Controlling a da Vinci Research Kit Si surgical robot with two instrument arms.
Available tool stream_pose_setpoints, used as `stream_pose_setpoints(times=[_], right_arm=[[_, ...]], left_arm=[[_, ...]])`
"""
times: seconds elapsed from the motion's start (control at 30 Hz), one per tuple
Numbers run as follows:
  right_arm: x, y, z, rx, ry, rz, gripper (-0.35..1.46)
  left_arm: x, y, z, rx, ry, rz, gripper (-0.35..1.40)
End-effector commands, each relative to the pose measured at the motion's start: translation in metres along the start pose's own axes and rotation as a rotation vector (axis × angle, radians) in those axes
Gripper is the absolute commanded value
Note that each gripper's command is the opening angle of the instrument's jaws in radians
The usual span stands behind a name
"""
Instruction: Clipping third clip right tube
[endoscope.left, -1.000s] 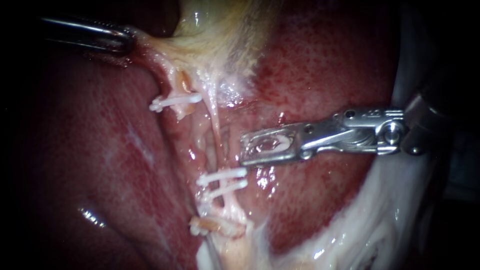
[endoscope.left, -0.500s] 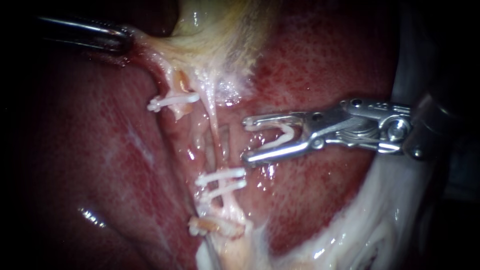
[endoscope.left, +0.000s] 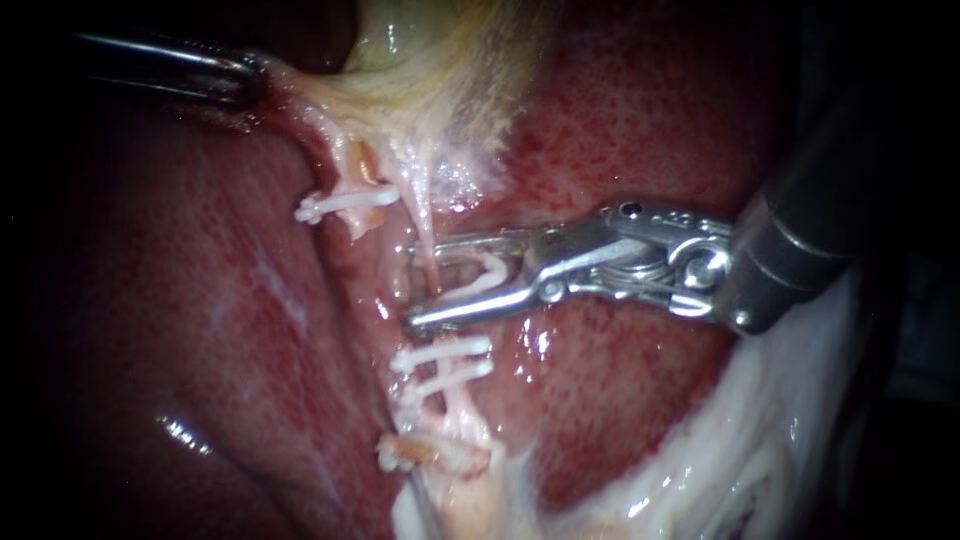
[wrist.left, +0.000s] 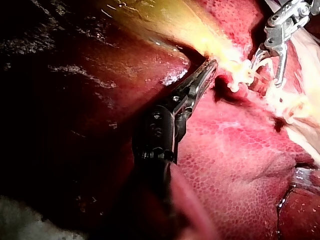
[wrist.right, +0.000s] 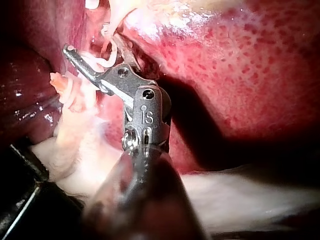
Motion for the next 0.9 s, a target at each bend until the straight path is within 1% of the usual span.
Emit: stream_pose_setpoints(times=[0.03, 0.17, 0.2, 0.27, 0.33, 0.43, 0.53, 0.63, 0.73, 0.8, 0.9], right_arm=[[0.0003, -0.0003, 0.0001, 0.018, 0.013, 0.005, 0.5], [0.001, -0.0013, 0.0003, 0.074, 0.048, 0.031, 0.5], [0.0011, -0.0015, 0.0003, 0.083, 0.051, 0.037, 0.5], [0.0017, -0.0022, 0.0003, 0.119, 0.069, 0.049, 0.5], [0.0023, -0.0028, 0.0003, 0.141, 0.084, 0.055, 0.49], [0.0028, -0.0032, 0.0003, 0.146, 0.094, 0.058, 0.49], [0.003, -0.0032, 0.0002, 0.137, 0.098, 0.065, 0.47], [0.003, -0.0029, 0.0001, 0.133, 0.1, 0.072, 0.41], [0.0029, -0.0025, -0.0001, 0.129, 0.102, 0.078, 0.28], [0.0029, -0.0024, -0.0002, 0.129, 0.102, 0.078, 0.16], [0.0029, -0.0023, -0.0002, 0.13, 0.102, 0.078, 0.02]], left_arm=[[0.0, 0.0, 0.0, 0.001, 0.0, 0.0, -0.35], [0.0, -0.0001, 0.0, 0.001, 0.0, 0.0, -0.35], [0.0, -0.0001, 0.0, 0.001, 0.0, 0.0, -0.35], [-0.0001, -0.0001, 0.0, 0.001, 0.0, 0.0, -0.35], [-0.0001, -0.0001, 0.0, 0.001, 0.0, 0.0, -0.35], [-0.0001, -0.0001, 0.0, 0.001, 0.0, 0.0, -0.35], [-0.0001, -0.0001, 0.0, 0.001, 0.0, 0.0, -0.35], [-0.0001, -0.0001, 0.0, 0.001, 0.0, 0.0, -0.35], [-0.0001, -0.0001, 0.0, 0.001, 0.0, 0.0, -0.35], [-0.0001, -0.0001, 0.0, 0.001, 0.0, 0.0, -0.35], [-0.0001, -0.0001, 0.0, 0.001, 0.0, 0.0, -0.35]])
